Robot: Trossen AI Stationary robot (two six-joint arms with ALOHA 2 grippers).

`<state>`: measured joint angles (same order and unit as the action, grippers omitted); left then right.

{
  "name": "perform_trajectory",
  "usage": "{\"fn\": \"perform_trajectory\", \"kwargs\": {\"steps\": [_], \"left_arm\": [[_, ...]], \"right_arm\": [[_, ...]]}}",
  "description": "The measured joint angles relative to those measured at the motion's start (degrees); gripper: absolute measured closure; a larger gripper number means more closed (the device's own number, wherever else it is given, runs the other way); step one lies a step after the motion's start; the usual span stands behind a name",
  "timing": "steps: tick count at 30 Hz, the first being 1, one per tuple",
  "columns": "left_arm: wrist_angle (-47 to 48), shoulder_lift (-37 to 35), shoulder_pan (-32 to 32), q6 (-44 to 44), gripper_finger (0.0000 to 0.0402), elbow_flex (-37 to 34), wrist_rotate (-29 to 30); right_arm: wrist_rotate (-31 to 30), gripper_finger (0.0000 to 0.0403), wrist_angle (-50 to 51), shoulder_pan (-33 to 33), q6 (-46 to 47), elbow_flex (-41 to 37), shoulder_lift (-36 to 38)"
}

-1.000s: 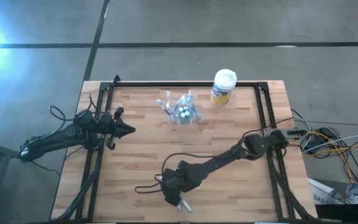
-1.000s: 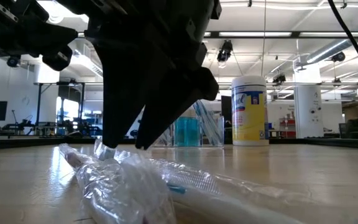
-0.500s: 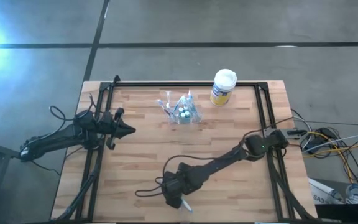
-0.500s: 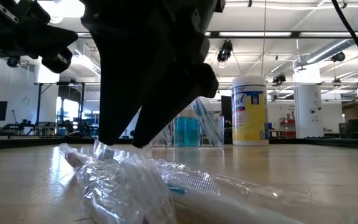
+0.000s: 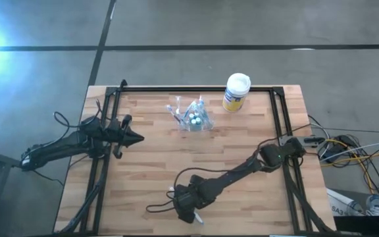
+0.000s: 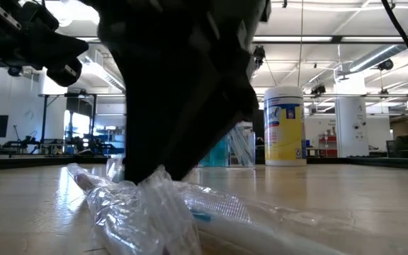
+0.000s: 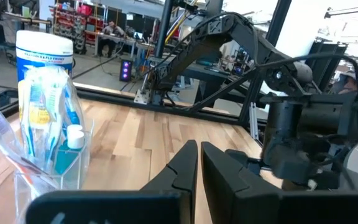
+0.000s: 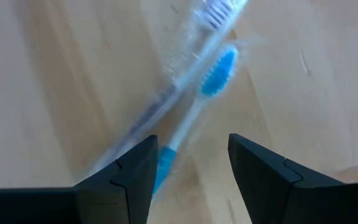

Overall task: Pick & Place toothbrushing station
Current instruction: Put the blue toothbrush into the transparent organizer

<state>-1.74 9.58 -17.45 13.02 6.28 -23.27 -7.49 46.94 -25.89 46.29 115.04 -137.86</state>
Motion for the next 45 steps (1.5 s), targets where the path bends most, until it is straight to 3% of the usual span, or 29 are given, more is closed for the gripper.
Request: {"fn": "perform_trajectory", "kwargs": {"steps": [10, 20, 27, 31, 39, 42, 45], "left_arm": [[0.7, 0.0, -0.02, 0.21, 0.0376, 0.0, 0.0], [1.36, 0.0, -0.01, 0.23, 0.0376, 0.0, -0.01], [1.51, 0.0, -0.02, 0.23, 0.0376, 0.0, 0.0], [1.85, 0.0, -0.02, 0.23, 0.0376, 0.0, -0.01], [2.92, 0.0, -0.02, -2.54, 0.0376, 0.0, 0.02], [3.1, -0.04, -0.07, -3.09, 0.0376, 0.0, 0.24], [3.18, -0.04, -0.07, -4.61, 0.0376, 0.0, 0.97]], "right_arm": [[0.0, 0.0238, -2.09, 1.51, -1.38, -2.59, -0.02], [-0.04, 0.0384, 1.56, 2.56, -8.8, -2.13, 0.0], [-2.97, 0.0395, 2.62, 2.74, -17.21, -0.45, 2.38], [-8.07, 0.0396, 1.69, 1.86, -23.62, 0.1, 7.24], [-9.9, 0.0396, -5.0, 0.26, -38.31, -2.14, 17.87], [-10.57, 0.0395, -9.17, 0.24, -45.32, -5.27, 23.84], [-10.59, 0.0395, -19.51, 1.49, -51.76, -14.18, 31.65]]}}
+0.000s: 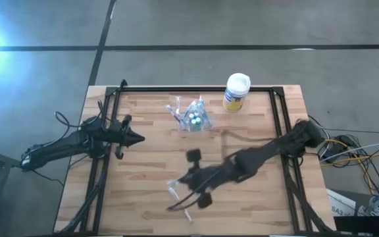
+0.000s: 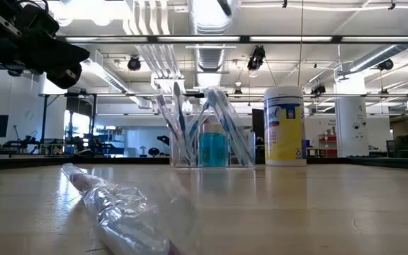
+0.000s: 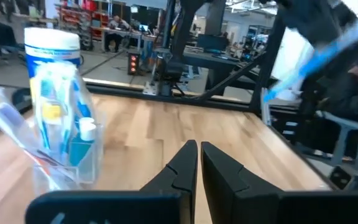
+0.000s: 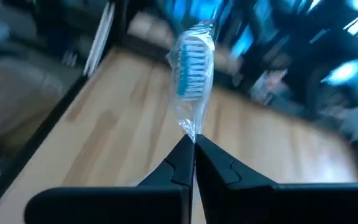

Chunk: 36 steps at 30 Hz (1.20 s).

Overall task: Pick & Place toothbrushing station
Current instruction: Put the blue toothbrush into the transparent organizer

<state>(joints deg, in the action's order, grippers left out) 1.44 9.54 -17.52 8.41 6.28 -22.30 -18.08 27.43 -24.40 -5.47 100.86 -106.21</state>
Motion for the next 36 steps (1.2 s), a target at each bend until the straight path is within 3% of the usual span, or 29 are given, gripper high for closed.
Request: {"fn": "perform_trajectory", "kwargs": {"steps": [3, 9, 16, 22, 31, 36], "left_arm": [[-0.1, -0.02, 0.0, -1.62, 0.0376, 0.0, 2.01], [0.08, 0.0, -0.02, -1.63, 0.0376, 0.0, 4.34], [0.1, 0.0, -0.02, -0.79, 0.0376, 0.0, 4.41], [-0.46, 0.0, -0.02, -0.47, 0.0376, 0.0, 4.41], [-1.17, 0.0, -0.02, -3.83, 0.0376, 0.0, 3.47], [-0.97, 0.0, -0.02, -5.38, 0.0376, 0.0, -1.62]], "right_arm": [[5.53, 0.0395, -11.95, 3.24, -3.81, -13.13, 9.37], [15.28, 0.0395, -35.88, 9.69, -1.64, -42.37, 24.63], [16.85, 0.0395, -59.42, 14.31, 4.14, -65.64, 38.14], [16.64, 0.0395, -67.28, 15.89, 8.53, -76.94, 47.99], [16.18, 0.0395, -72.84, 15.86, 11.47, -87.93, 58.56], [13.48, 0.0395, -74.81, 15.86, 12.6, -91.58, 61.5]]}}
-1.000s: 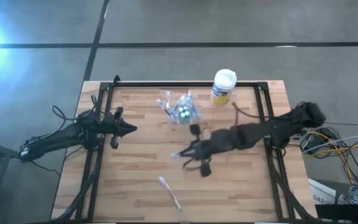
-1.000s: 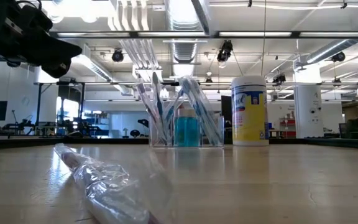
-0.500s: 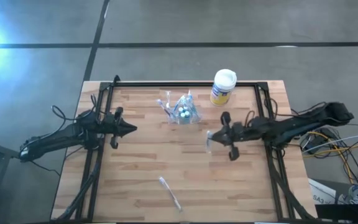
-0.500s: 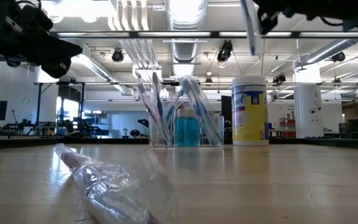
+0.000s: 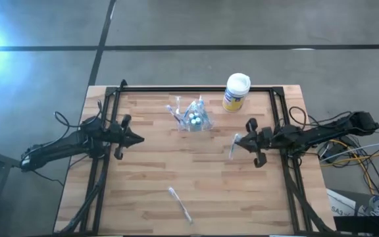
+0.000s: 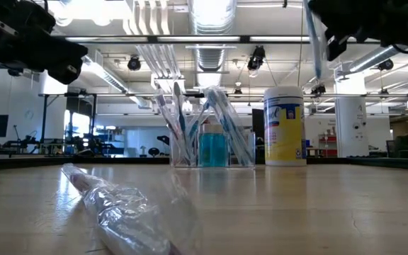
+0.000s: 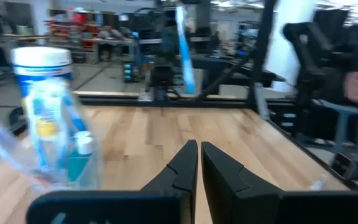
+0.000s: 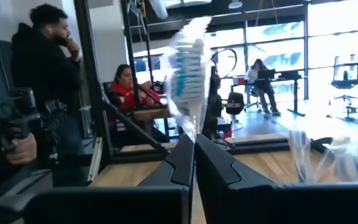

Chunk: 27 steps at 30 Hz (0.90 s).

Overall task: Pick & Place toothbrushing station
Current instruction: Put the blue toothbrush into the transparent organizer

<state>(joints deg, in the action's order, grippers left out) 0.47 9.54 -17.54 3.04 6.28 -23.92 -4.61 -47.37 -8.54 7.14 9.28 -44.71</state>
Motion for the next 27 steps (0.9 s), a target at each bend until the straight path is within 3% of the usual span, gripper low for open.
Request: {"fn": "perform_trajectory", "kwargs": {"steps": [16, 27], "left_arm": [[0.01, 0.0, 0.02, 2.59, 0.0376, 0.0, -0.41], [0.67, 0.02, 0.02, 2.93, 0.0376, 0.0, -0.09]], "right_arm": [[0.05, 0.0395, 0.06, 1.99, 0.31, -8.73, 6.72], [0.22, 0.0395, 3.19, 2.23, 0.96, -8.79, 8.11]]}}
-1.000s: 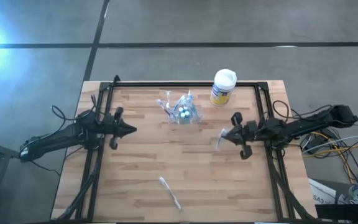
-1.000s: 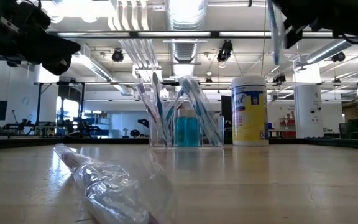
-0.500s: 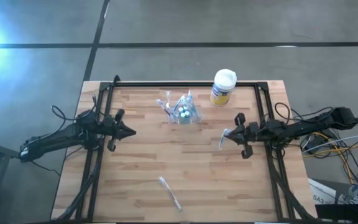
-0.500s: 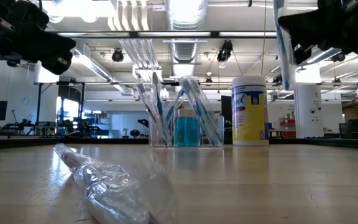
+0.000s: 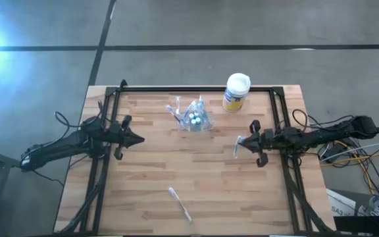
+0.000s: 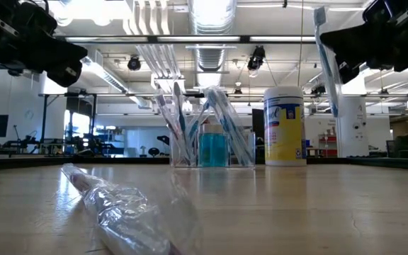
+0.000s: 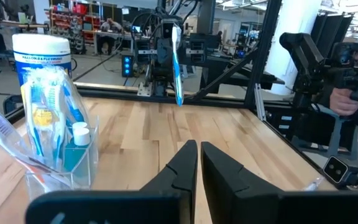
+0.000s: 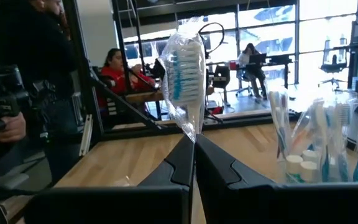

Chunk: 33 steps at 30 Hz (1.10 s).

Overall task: Pick & Place toothbrushing station
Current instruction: Put the blue toothbrush into the transparent organizer

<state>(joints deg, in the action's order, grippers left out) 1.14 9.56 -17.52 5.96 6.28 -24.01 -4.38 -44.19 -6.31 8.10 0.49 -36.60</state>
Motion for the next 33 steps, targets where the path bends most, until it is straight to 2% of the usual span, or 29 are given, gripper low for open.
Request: {"fn": "perform_trajectory", "kwargs": {"steps": [4, 7, 13, 15, 19, 23, 33], "left_arm": [[0.58, 0.0, 0.0, 0.0, 0.0376, 0.0, 0.0], [0.8, 0.0, 0.0, -0.4, 0.0376, 0.0, 0.04], [-0.24, -0.02, -0.02, -0.99, 0.0376, 0.0, 1.53], [-0.27, -0.02, -0.01, -1.03, 0.0376, 0.0, 1.51], [-0.35, -0.02, 0.0, -1.7, 0.0376, 0.0, 1.52], [-0.56, -0.04, -0.02, -1.86, 0.0376, 0.0, 1.6], [-0.96, -0.06, 0.0, -2.3, 0.0376, 0.0, 1.7]], "right_arm": [[-0.61, 0.0395, -0.53, 0.07, -0.08, 0.0, -0.03], [-5.73, 0.0395, -3.18, 0.18, 0.58, 2.25, -1.28], [-6.27, 0.0395, 12.4, 2.44, -5.12, 19.14, -10.41], [-6.31, 0.0395, 13.36, 3.46, -5.97, 24.18, -14.96], [-6.29, 0.0395, 11.76, 6.07, -8.16, 31.84, -22.17], [-7.28, 0.0395, 10.21, 9.23, -9.62, 35.97, -27.95], [-11.73, 0.0395, -6.65, 16.44, -8.26, 34.45, -44.71]]}}
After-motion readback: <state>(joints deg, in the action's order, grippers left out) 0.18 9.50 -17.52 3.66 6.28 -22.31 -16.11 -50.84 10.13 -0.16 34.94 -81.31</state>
